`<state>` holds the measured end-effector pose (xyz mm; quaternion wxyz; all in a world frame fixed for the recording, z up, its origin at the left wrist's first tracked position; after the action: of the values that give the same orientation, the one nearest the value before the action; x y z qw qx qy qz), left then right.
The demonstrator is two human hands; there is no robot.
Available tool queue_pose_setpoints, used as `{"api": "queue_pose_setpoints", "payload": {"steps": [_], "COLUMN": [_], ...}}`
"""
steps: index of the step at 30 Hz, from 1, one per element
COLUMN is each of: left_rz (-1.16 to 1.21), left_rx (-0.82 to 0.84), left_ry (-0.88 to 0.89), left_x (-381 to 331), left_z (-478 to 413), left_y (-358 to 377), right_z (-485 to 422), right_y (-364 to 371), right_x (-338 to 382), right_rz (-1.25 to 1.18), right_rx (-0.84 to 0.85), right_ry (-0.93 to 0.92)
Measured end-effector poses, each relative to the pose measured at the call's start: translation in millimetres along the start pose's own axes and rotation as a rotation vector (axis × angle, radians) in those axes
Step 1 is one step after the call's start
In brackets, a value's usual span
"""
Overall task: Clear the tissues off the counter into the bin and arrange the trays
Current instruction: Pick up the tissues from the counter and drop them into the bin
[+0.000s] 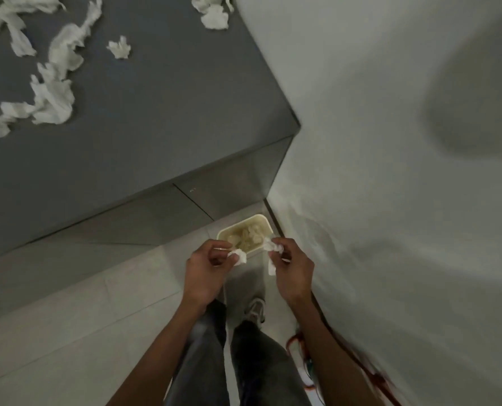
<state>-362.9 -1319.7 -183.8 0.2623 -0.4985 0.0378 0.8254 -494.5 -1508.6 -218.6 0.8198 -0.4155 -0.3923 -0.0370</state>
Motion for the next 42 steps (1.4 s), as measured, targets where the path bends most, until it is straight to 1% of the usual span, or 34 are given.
{"api": "queue_pose_setpoints", "payload": {"steps": [2,5,9,12,16,19,21,24,26,28,30,32,34,36,38,42], "left_rz": [-0.054,-0.093,-0.178,-0.284,-0.396,-0.432,-0.464,-0.549,-0.62,-0.666,-0.737,-0.861,-0.957,-0.99,-0.989,-0.978], "left_rx": [-0.025,-0.007,0.035,0.038,0.071,0.104,0.129,0.174,0.21,0.261,0.33,0.447,0.555,0.603,0.591,0.521], "left_ry": [-0.025,-0.037,-0.063,-0.082,-0.061,-0.036,-0.021,0.024,0.018,-0.002,-0.053,-0.092,-0.112,-0.105,-0.073,-0.017], "left_x": [34,90,171,221,273,311,337,370,391,416,443,466,482,484,472,419], "left_z": [-9,-35,-83,-125,-185,-232,-264,-306,-326,-342,-354,-358,-358,-354,-346,-317], "left_y": [9,21,31,38,61,85,102,130,147,161,169,177,182,181,174,156], "right_z": [-1,-15,-54,-91,-149,-191,-216,-247,-259,-270,-278,-284,-287,-284,-277,-251], "right_y": [22,56,112,158,226,278,307,337,358,376,393,407,415,411,398,355], "right_x": [-31,-72,-122,-145,-173,-201,-216,-232,-243,-255,-269,-281,-289,-287,-282,-244], "right_rz": [-0.004,0.022,0.056,0.087,0.135,0.342,0.452,0.565,0.663,0.712,0.761,0.798,0.836,0.811,0.756,0.728], "right_rx": [0.007,-0.025,-0.076,-0.094,0.016,0.201,0.284,0.34,0.395,0.406,0.435,0.48,0.509,0.515,0.512,0.444], "right_ry": [-0.008,-0.035,-0.066,-0.122,-0.171,-0.1,-0.065,-0.06,-0.108,-0.143,-0.161,-0.157,-0.161,-0.124,-0.063,-0.065]}}
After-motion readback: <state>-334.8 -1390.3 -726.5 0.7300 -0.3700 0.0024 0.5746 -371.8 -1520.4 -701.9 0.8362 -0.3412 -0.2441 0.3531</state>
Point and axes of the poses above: each hand's wrist, its own z-axis away from the middle knuckle, its own y-axis out of the palm, x = y × z, the point moved 7 cm from there along -z, towards the middle knuckle, and after that the axes turned 11 degrees about z, right-handed, at the moved point
